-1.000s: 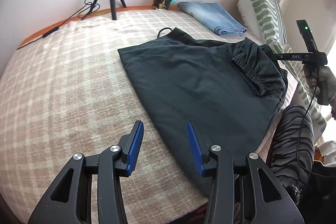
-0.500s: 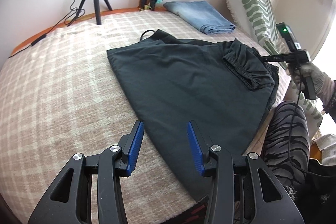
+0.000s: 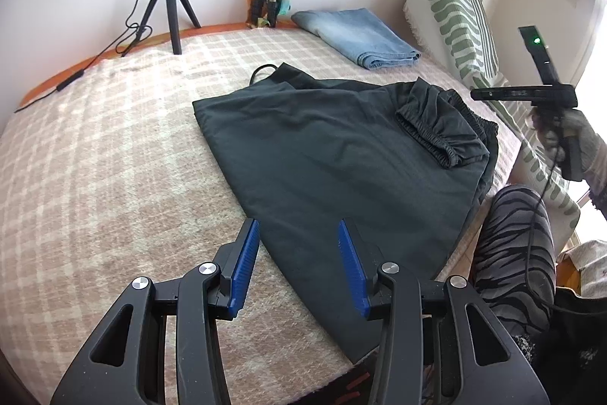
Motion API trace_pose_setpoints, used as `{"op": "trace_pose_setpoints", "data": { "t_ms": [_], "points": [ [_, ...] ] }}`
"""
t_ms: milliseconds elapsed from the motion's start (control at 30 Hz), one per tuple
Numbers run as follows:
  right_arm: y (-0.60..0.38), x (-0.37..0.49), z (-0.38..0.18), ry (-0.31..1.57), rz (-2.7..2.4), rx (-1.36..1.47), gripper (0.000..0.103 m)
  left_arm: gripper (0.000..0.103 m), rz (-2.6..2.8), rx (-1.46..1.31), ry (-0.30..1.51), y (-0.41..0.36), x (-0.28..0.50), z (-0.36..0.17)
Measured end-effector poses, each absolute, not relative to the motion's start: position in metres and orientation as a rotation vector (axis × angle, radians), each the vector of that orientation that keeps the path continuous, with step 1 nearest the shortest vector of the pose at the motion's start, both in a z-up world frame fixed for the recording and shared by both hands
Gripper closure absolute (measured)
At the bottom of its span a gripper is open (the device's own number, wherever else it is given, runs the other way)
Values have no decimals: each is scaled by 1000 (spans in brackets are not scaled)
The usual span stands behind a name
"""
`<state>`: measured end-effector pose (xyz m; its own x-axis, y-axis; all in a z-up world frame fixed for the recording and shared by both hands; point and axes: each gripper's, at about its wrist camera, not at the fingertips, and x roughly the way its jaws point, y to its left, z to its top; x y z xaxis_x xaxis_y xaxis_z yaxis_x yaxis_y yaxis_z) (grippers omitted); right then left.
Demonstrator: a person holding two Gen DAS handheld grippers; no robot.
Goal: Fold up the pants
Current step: 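Lower the cuff onto the waistband and open the right tool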
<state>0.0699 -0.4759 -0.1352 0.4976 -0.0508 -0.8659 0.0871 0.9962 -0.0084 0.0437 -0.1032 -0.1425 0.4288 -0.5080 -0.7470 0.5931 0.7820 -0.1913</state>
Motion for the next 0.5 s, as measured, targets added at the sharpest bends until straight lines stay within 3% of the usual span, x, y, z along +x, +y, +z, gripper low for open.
{"op": "trace_pose_setpoints", "data": {
  "t_ms": [67,200,400,500],
  "points": [
    [-449,68,-133,1062,37,36,63,61,-690,102,895,-103,43,-143],
    [-394,71,-149,1119,159,-63,47,61,-701,97,901,-104,41,-144],
    [-352,80,-191,1206,164,-269,41,61,-716,96,904,-109,39,-144],
    [-345,78,-207,1220,97,-384,42,61,-729,107,904,-116,39,-145]
  ]
}}
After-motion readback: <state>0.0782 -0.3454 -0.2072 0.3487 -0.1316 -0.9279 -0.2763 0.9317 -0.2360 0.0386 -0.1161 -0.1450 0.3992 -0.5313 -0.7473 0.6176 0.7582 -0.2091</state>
